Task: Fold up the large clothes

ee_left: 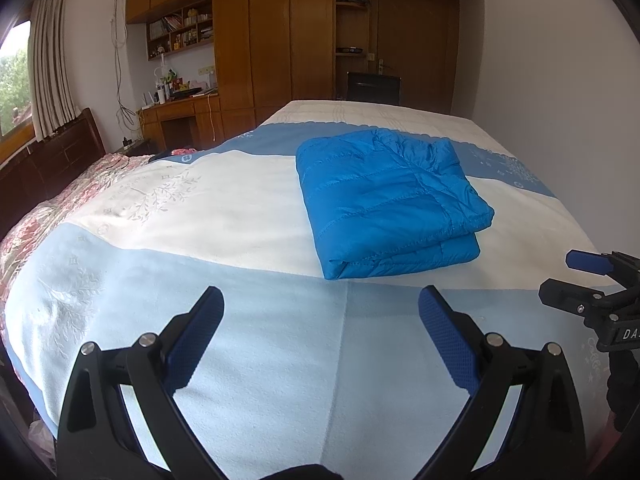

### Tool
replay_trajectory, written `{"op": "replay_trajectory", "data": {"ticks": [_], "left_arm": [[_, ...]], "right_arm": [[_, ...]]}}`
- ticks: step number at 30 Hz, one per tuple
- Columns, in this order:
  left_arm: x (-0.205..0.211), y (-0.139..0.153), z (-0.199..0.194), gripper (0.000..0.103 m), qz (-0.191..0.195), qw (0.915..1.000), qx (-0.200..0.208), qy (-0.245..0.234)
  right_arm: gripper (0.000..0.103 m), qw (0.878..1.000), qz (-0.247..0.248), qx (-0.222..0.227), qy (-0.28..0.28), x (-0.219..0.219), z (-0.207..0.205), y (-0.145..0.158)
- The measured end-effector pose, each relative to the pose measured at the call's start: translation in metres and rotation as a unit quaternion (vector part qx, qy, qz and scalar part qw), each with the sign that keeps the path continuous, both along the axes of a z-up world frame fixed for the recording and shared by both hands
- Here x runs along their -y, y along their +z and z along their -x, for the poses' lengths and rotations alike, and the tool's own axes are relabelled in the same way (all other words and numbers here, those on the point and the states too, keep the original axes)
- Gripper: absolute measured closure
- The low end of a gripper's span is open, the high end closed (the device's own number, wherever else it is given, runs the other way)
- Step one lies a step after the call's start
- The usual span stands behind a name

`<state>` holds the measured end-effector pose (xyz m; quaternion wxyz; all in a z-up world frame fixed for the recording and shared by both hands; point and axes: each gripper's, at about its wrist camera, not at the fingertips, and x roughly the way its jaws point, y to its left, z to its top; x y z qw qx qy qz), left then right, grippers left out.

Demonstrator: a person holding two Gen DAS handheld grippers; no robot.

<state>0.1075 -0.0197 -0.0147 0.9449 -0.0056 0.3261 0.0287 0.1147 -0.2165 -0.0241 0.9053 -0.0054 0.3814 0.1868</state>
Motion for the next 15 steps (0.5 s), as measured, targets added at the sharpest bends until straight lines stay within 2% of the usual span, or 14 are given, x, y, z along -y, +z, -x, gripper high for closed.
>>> {"op": "replay_trajectory", "data": {"ticks": [15], "left_arm": [[-0.0032,0.0000,0.0008,0.006,0.001,1.0000,-0.001,-0.007]], "right_arm": [[0.004,1.000,0.001,-0.006,-0.001,-0.0008,-0.0039,-0.0029]]}}
